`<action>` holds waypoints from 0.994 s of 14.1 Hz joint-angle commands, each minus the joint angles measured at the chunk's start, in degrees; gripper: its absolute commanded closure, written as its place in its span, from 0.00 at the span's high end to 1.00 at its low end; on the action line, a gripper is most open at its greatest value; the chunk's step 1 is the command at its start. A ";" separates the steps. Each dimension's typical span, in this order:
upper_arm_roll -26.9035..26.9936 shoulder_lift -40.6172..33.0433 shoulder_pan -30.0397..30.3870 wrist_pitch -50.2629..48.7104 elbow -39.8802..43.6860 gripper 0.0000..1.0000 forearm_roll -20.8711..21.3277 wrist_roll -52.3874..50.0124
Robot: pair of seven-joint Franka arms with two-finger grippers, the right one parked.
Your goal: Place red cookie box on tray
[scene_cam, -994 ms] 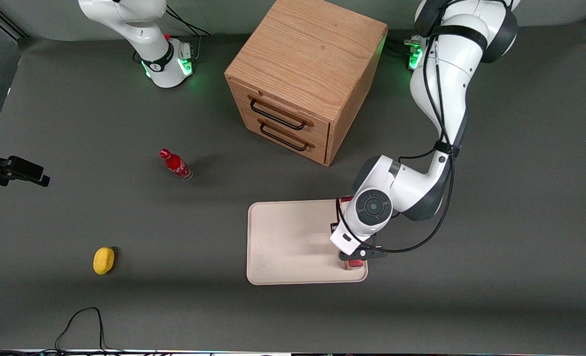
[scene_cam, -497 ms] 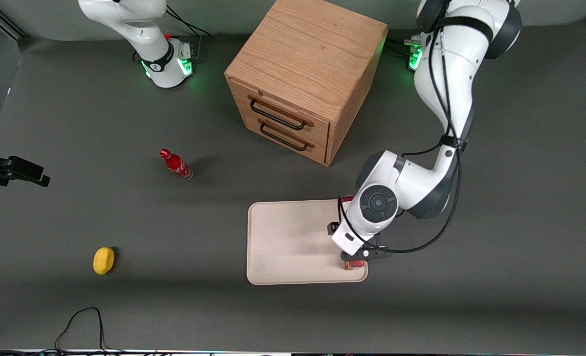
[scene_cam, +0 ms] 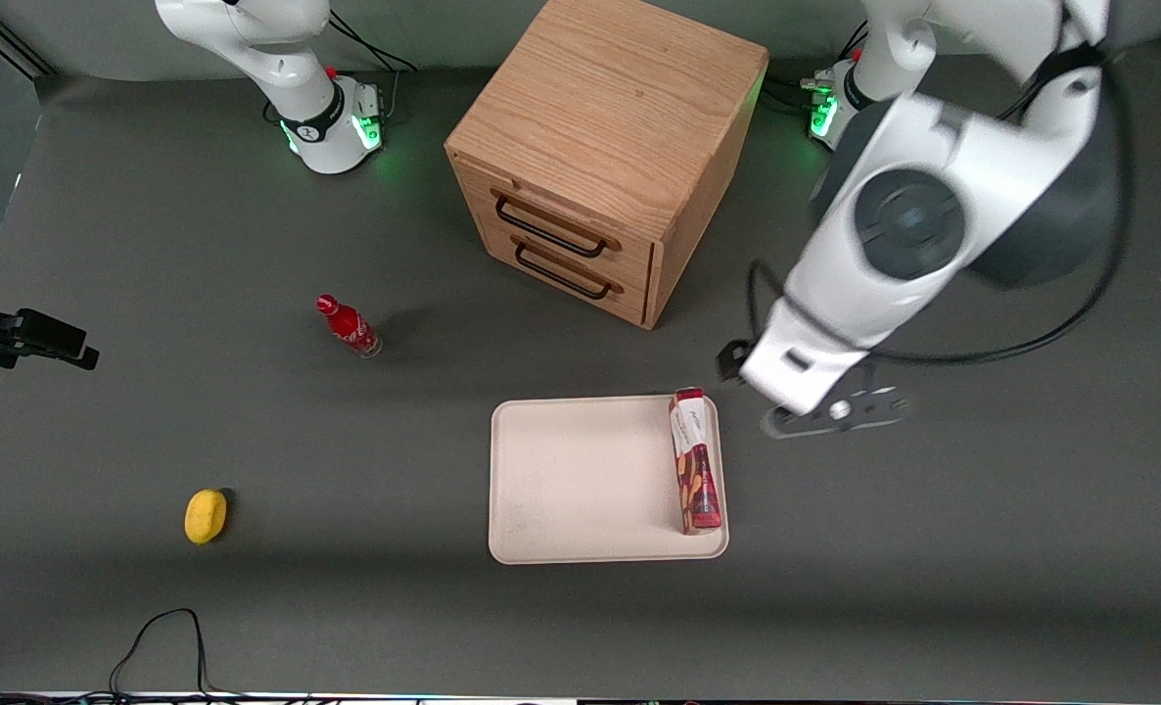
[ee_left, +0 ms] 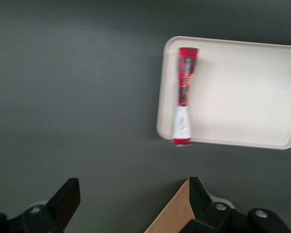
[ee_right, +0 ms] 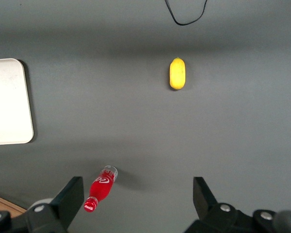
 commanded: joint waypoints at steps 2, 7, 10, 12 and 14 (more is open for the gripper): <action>-0.15 -6.56 7.55 -7.29 -4.62 1.00 -1.33 13.55; 0.03 -16.65 17.31 -1.61 -18.38 1.00 -1.25 27.45; 0.38 -22.73 18.55 5.87 -29.38 1.00 -0.20 27.82; 0.56 -23.01 20.40 7.30 -30.99 1.00 -0.20 27.82; 0.73 -22.39 20.75 7.56 -31.08 1.00 -0.20 27.82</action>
